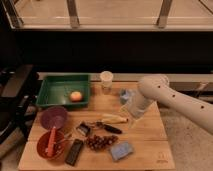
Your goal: Wipe purple bowl with sponge
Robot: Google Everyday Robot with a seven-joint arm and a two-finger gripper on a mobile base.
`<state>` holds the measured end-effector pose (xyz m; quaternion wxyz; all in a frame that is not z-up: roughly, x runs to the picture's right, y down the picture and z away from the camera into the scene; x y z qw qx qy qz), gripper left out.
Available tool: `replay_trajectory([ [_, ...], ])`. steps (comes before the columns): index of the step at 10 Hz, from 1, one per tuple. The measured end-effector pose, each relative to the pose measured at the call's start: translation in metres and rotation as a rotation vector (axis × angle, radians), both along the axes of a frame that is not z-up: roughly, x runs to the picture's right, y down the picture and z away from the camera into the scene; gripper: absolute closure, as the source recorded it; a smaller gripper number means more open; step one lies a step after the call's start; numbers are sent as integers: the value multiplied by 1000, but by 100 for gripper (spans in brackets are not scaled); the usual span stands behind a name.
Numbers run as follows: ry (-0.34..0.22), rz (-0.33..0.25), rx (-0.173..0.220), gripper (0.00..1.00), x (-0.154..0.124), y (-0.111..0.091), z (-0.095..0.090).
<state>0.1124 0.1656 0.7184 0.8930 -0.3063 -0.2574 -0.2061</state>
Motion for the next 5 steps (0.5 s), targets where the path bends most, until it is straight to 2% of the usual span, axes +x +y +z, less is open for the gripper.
replay_trajectory([
  [2,-11,43,-77,39,-13,29,-8],
  [5,-13,42,-88,39,-14,32,-10],
])
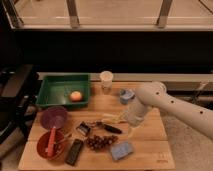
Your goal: Wipe purple bowl with sponge
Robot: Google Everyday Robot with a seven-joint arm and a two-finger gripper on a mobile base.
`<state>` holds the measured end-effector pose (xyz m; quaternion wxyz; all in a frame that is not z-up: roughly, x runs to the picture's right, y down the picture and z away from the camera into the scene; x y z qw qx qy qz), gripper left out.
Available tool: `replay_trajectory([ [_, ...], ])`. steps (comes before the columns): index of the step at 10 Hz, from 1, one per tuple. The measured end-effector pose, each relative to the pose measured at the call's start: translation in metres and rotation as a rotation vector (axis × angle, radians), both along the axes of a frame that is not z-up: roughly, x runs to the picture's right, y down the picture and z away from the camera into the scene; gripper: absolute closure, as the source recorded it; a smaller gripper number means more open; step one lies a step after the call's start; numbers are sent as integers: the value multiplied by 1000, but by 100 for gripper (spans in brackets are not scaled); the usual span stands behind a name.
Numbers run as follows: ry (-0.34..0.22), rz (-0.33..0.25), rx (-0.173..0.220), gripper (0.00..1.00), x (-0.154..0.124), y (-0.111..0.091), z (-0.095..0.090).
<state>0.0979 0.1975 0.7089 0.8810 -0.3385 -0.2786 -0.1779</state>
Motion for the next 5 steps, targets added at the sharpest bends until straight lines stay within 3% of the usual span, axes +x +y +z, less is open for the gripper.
replay_trajectory([
  [3,4,-4,1,39,1,0,0],
  [5,90,-46,-25,39,3,12,2],
])
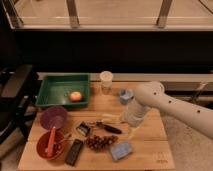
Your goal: Wipe purple bowl with sponge
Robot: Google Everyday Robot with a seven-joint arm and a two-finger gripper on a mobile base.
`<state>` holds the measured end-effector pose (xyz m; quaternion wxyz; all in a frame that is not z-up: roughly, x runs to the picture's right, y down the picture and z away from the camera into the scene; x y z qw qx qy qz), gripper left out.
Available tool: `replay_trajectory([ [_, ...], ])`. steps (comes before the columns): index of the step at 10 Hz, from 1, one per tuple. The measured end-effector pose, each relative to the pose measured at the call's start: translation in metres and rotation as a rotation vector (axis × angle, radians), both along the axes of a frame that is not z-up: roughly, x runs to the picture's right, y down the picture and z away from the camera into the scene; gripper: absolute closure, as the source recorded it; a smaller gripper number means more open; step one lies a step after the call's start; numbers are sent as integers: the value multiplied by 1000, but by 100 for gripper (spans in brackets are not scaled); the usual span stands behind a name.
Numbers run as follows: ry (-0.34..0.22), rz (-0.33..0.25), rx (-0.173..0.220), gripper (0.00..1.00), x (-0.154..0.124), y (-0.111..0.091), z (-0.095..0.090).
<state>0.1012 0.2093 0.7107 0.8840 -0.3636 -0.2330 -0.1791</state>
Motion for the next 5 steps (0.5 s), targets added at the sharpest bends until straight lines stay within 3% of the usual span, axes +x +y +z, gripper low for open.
replay_trajectory([
  [2,83,14,-48,39,15,27,6],
  [5,140,43,-104,39,31,46,12],
])
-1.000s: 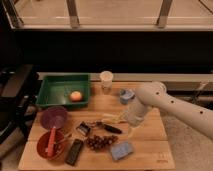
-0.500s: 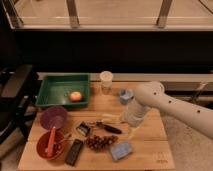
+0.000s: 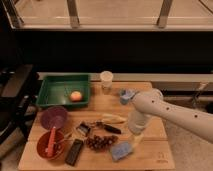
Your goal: Wipe purple bowl with sponge
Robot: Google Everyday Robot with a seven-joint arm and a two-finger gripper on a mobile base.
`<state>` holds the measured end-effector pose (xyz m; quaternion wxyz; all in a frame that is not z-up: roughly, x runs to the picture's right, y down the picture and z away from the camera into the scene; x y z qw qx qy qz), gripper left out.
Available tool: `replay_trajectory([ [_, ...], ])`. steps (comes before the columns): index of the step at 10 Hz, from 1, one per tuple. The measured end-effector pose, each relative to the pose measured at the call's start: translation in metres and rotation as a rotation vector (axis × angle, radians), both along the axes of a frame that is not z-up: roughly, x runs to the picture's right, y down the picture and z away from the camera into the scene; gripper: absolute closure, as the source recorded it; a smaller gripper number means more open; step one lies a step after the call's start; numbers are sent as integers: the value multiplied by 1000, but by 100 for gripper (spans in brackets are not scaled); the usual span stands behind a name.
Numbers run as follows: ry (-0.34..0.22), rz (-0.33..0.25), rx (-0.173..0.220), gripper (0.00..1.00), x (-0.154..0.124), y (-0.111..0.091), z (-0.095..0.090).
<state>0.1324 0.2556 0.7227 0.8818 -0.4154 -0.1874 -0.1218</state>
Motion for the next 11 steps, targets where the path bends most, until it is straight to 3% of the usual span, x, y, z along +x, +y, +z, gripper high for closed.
replay_trajectory([
  [3,35,40,-57,39,15,23,16],
  [6,35,111,-111,39,24,46,31],
  [9,15,172,-132,39,25,56,41],
  [11,14,161,-138,41,26,57,38],
])
